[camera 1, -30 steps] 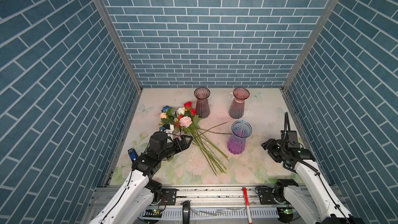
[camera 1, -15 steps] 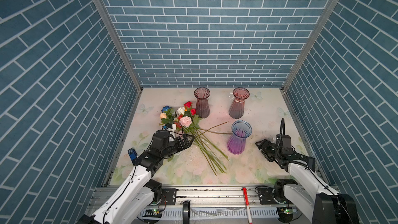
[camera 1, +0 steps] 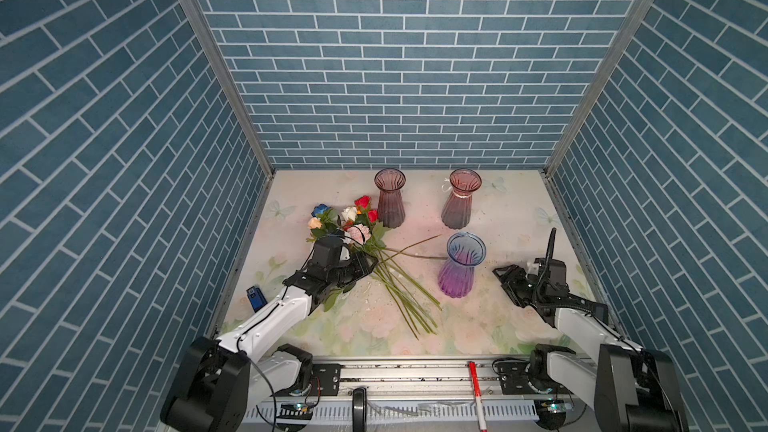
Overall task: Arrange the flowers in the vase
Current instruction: 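Withdraw the right gripper while the left gripper lowers onto the pink carnation stems, then close the left gripper on the pink carnation stems and lift them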
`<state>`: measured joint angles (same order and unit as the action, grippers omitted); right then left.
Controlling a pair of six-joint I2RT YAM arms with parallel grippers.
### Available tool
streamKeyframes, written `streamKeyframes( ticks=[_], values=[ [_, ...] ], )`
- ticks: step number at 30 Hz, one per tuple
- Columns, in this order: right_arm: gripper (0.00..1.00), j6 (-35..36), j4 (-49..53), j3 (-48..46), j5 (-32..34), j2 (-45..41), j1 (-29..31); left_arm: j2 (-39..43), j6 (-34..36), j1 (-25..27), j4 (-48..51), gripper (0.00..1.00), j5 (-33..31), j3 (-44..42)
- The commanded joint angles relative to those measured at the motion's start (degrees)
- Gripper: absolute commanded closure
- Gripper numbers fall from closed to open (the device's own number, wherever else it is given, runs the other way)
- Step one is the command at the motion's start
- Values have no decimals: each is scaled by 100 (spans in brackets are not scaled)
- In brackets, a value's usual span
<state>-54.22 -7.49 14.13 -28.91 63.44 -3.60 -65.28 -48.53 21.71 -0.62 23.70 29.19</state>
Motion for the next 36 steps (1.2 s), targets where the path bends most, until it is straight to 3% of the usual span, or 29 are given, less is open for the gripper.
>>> streamKeyframes(
  ticks=[1, 7, 13, 21, 28, 36],
  values=[
    [38, -129, -215, -38, -382, 482, -160, -201, -106, 30, -263, 50, -104, 117],
    [41, -124, -744, -36, -899, 1109, -391, -588, -82, 34, -318, 53, -256, 184],
    [41, -120, -763, -41, -915, 1189, -511, -1116, -112, 29, -575, 60, -262, 197],
    [42, -107, -786, -44, -949, 1203, -541, -1642, -129, 30, -807, 83, -242, 349],
    [42, -107, -787, -42, -959, 1206, -561, -1154, 77, 12, -152, 97, -435, 623],
    [42, -106, -680, -80, -882, 1051, -566, 7, 452, -38, 1061, 99, -713, 964]
  ],
)
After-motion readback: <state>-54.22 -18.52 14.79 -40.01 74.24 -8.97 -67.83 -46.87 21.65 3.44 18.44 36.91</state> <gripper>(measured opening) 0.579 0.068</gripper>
